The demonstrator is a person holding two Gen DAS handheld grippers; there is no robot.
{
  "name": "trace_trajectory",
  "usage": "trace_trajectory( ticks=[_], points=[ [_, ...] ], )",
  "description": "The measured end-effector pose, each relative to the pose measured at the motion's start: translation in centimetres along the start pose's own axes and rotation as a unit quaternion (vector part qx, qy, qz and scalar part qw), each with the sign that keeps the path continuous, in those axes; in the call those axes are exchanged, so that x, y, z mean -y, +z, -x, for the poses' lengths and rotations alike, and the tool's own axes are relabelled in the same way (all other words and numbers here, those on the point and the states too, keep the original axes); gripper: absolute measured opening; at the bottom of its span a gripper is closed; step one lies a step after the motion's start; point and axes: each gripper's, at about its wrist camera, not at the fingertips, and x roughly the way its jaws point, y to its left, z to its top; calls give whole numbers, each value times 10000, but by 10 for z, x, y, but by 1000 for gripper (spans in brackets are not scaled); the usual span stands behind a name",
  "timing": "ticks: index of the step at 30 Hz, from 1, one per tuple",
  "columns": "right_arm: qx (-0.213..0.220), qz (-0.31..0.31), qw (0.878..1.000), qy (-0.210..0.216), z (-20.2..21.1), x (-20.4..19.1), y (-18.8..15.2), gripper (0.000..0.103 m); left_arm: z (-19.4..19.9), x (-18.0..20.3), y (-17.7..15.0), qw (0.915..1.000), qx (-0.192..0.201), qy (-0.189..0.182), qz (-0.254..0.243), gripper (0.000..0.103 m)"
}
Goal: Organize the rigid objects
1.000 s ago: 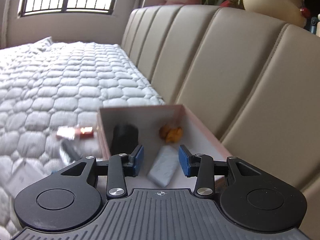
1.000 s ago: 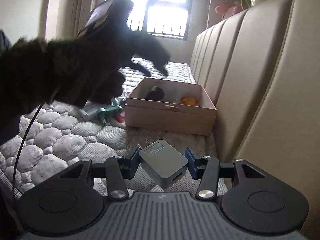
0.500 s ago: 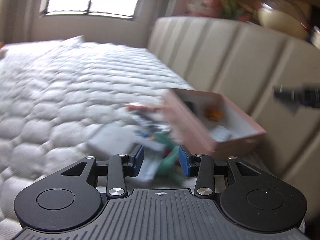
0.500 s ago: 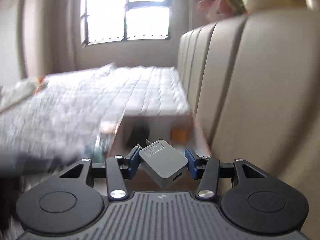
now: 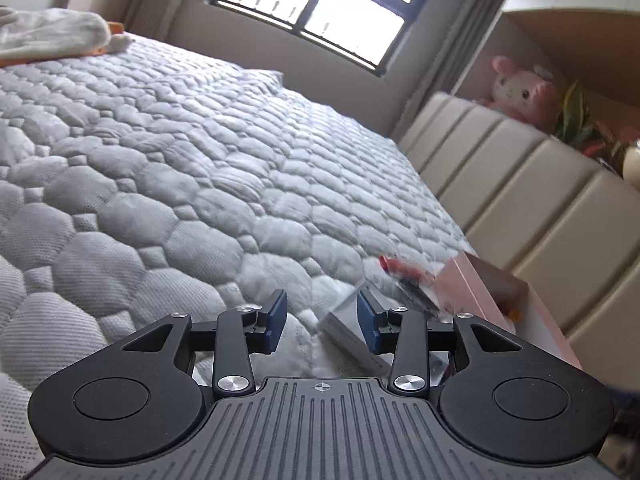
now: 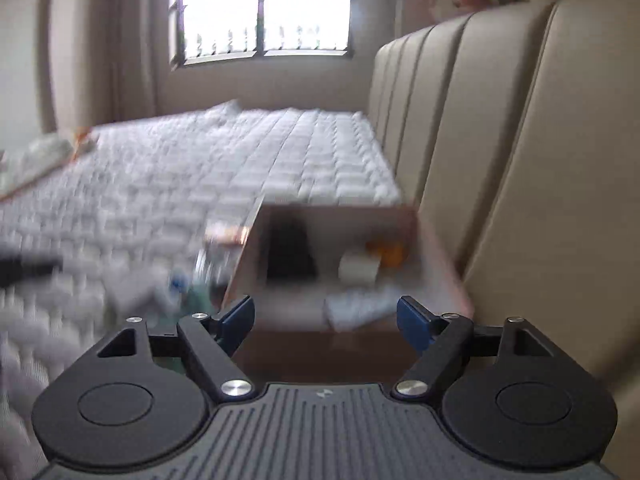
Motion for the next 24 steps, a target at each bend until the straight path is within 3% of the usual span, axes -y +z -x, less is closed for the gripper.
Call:
trace_trajectory(
  ticks=[4,7,11,13,17,21,24],
  points=[
    [-141,146,9997,136,5,-10,-46,79,-15,25,-15,9974,-404,-252,-540,42],
    [-81,229,9996,106,13,-13,-69,79,-19,45,-24,9934,-344,-214,-1071,42],
    [140,375,9991,170,26,-15,-81,79,-24,71,-32,9828,-527,-590,-1668,42],
    [201,339,9988,275,31,-13,-84,79,-29,87,-42,9730,-661,-755,-2079,42],
    [199,278,9987,377,34,-10,-89,79,-45,116,-60,9520,-868,-486,-2895,46],
    [117,203,9989,408,34,-6,-97,79,-61,119,-60,9503,-1105,-246,-2901,44],
    [94,185,9988,448,34,-2,-101,79,-62,117,-65,9418,-1267,-198,-3106,42]
  ],
)
